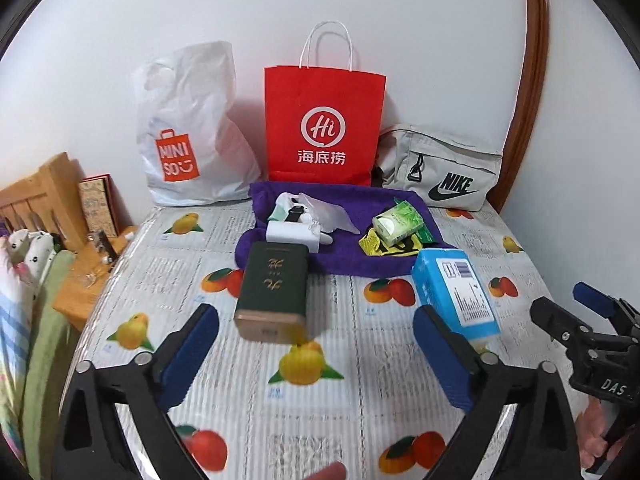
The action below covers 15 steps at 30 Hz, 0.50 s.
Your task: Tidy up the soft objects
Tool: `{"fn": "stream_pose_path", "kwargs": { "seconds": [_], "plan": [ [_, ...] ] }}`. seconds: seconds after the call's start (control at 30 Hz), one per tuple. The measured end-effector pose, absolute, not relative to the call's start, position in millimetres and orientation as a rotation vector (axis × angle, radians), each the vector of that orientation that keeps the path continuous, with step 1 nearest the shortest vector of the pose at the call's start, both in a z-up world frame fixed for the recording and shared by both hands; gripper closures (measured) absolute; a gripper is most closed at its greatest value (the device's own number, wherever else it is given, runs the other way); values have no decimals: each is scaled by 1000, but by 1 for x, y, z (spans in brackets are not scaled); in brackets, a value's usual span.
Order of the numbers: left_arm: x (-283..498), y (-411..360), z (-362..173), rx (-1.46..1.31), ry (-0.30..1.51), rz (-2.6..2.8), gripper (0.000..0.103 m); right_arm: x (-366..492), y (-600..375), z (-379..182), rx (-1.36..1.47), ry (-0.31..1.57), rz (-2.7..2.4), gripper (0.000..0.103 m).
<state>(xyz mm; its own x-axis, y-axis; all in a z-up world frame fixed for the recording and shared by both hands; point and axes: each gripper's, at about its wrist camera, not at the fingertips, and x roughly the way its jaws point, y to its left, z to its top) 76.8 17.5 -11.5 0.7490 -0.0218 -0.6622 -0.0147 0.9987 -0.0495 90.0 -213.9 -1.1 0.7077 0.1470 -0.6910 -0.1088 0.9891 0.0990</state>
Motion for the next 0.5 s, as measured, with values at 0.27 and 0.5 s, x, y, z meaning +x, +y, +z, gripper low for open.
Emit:
{"fn": "stream_pose_path", "kwargs": {
  "seconds": [0.27, 0.5],
  "plan": [
    [39, 13, -18, -64, 724, 19, 3, 44, -215, 8, 25, 726, 146, 0],
    [24, 8, -13, -42, 696, 23, 3, 27, -212, 11, 8, 711, 145, 0]
  ]
}}
